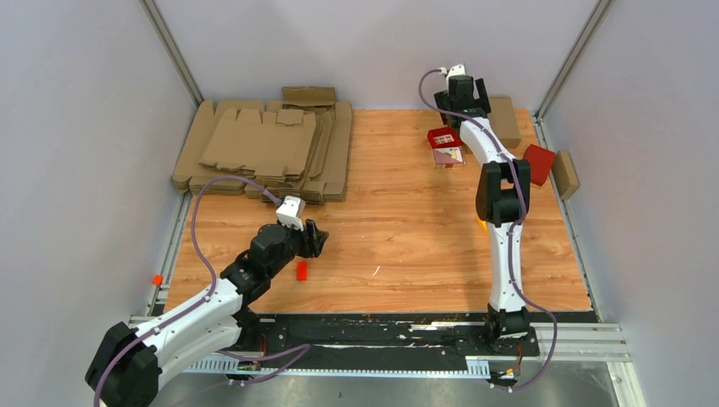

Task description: Fold the paper box

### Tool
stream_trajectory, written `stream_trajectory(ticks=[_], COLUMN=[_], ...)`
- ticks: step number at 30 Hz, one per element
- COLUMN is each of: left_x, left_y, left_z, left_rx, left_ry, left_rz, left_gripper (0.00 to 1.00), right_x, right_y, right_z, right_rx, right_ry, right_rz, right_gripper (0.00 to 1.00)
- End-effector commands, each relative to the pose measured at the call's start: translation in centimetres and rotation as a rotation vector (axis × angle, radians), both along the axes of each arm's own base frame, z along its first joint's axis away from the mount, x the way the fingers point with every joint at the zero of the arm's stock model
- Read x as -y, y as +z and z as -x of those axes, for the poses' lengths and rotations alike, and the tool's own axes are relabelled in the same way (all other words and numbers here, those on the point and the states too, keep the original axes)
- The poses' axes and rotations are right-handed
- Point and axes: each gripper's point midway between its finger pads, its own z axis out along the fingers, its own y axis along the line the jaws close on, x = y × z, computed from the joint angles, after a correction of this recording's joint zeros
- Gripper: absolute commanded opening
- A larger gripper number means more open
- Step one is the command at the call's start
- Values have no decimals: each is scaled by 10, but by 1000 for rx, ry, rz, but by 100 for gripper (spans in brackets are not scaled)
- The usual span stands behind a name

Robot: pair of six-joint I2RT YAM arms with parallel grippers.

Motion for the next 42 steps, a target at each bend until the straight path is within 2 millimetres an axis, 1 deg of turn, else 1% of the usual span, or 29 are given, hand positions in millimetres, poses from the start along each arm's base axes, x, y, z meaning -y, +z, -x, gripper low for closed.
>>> stream_trajectory(ticks=[1, 3, 6, 7, 9, 11, 14, 15, 16, 17, 18, 19, 21, 22, 23, 24, 25, 26, 27, 28, 31, 33, 35, 38, 40, 42], left_x=[-1, -1, 1, 1, 1, 2, 1, 1, 1, 1, 1, 1, 1, 1, 1, 1, 1, 1, 1, 1, 1, -1, -1, -3, -3, -2], left_y=[7, 7, 6, 5, 5, 6, 5, 5, 4, 4, 5, 5, 5, 4, 4, 4, 3, 3, 3, 2, 2, 3, 4, 3, 4, 3], left_z=[-4, -4, -4, -4, -4, -4, -4, -4, -4, -4, -4, -4, -4, -4, -4, -4, -4, -5, -4, -5, -5, -6, -6, -6, -7, -7], left_rx=[28, 26, 21, 19, 19, 20, 20, 19, 18, 18, 19, 19, 19, 18, 16, 17, 15, 14, 12, 12, 12, 18, 25, 27, 29, 27], left_ry=[6, 4, -2, -4, -7, -9, -8, -7, -9, -7, -9, -9, -9, -8, -8, -7, -7, -7, -7, -6, -4, 5, 12, 18, 17, 16], left_rz=[-9, -10, -13, -15, -15, -16, -17, -18, -19, -19, -18, -17, -18, -20, -22, -22, -25, -25, -26, -26, -24, -21, -16, -19, -21, -23], left_gripper=[60, 60, 60, 60, 60, 60, 60, 60, 60, 60, 60, 60, 60, 60, 60, 60, 60, 60, 60, 60, 60, 60, 60, 60, 60, 60], right_x=[-18, -25, -45, -50, -59, -64, -68, -74, -84, -95, -100, -102, -102, -100, -97, -92, -87, -82, -75, -71, -57, -45, -27, 1, 12, 18], right_y=[22, 27, 37, 47, 52, 60, 69, 70, 72, 75, 74, 73, 65, 59, 53, 46, 38, 23, 15, 4, -21, -34, -43, -49, -50, -48], right_z=[20, 31, 50, 58, 71, 81, 84, 84, 82, 80, 78, 74, 65, 60, 56, 51, 45, 39, 34, 30, 19, 14, 11, 8, 6, 5], right_rx=[7, 9, 12, 26, 27, 42, 57, 46, 31, 19, 7, 1, -15, -24, -34, -43, -50, -70, -78, -98, -130, -132, -112, -79, -63, -56], right_ry=[36, 63, 143, 159, 185, 197, 234, 269, 327, 380, 403, 408, 387, 365, 342, 317, 287, 263, 230, 217, 166, 122, 37, -68, -98, -101], right_rz=[-145, -189, -294, -330, -390, -432, -451, -461, -480, -502, -515, -525, -534, -531, -523, -511, -494, -482, -463, -461, -470, -469, -428, -376, -369, -369], right_gripper=[100, 100, 100, 100, 100, 99, 87, 83, 79, 70, 61, 51, 26, 13, 3, 0, 0, 0, 0, 0, 0, 0, 0, 0, 0, 0])
